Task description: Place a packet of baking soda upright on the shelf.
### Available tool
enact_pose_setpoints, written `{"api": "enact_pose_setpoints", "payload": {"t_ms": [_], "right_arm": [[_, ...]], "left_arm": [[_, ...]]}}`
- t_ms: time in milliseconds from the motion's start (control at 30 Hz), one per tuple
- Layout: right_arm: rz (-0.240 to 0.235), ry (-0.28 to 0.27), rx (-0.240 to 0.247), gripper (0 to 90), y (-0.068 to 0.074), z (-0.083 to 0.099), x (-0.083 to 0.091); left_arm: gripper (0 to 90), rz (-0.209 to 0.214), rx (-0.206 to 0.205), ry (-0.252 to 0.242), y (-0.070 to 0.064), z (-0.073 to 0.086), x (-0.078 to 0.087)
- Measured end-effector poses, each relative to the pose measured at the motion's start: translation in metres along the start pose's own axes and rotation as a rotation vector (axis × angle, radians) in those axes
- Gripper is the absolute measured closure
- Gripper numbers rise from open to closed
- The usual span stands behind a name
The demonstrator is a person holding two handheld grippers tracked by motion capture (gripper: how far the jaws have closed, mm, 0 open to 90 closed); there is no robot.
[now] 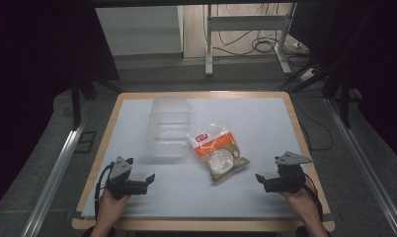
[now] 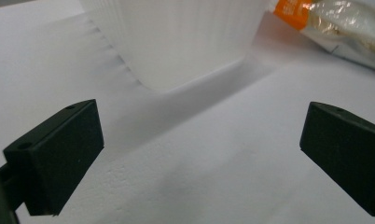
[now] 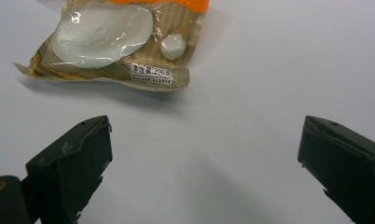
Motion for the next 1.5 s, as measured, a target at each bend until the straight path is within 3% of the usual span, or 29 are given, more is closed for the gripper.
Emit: {"api": "enact_pose_setpoints", "payload": {"t_ms": [267,467,700,933,1100,1167,1300,1500], "right_arm": [[-0.034,-0.017,-0.031,2.2,-0.004,0.005,-0.002],[-0.046,-0.007,-0.021,2.2,-0.003,0.006,-0.004],[-0.046,-0.005,-0.014,2.2,-0.003,0.006,-0.005],[-0.042,-0.004,-0.005,2.3,-0.002,0.005,-0.005],[-0.041,-0.005,-0.007,2.4,-0.002,0.005,-0.005],[-0.040,-0.009,-0.007,2.4,-0.002,0.005,-0.005],[-0.038,-0.015,-0.006,2.5,-0.001,0.004,-0.005],[-0.033,-0.045,-0.017,2.6,0.006,-0.003,-0.008]], "left_arm": [[0.0,0.027,-0.027,0.021,-0.005,0.001,-0.004],[0.0,0.045,-0.019,0.017,-0.006,0.000,-0.003],[0.0,0.042,-0.061,0.031,-0.011,0.001,-0.005],[0.0,0.105,0.010,-0.015,-0.008,-0.002,0.000],[0.0,0.126,0.012,-0.054,-0.007,-0.002,0.002],[0.0,0.111,-0.020,-0.051,-0.009,-0.002,0.001],[0.0,0.127,-0.031,-0.052,-0.011,-0.002,0.001],[0.0,0.134,-0.015,-0.053,-0.010,-0.002,0.001]]}}
Point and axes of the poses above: each handheld gripper's, and its own axes: x roughly backward along the jaws, z roughly out of its underside, y roughly to its left, the point moved 1 cm from there along -x, roughly forward along the jaws, and after that the axes turned 14 degrees about x, right-handed, at the moved point
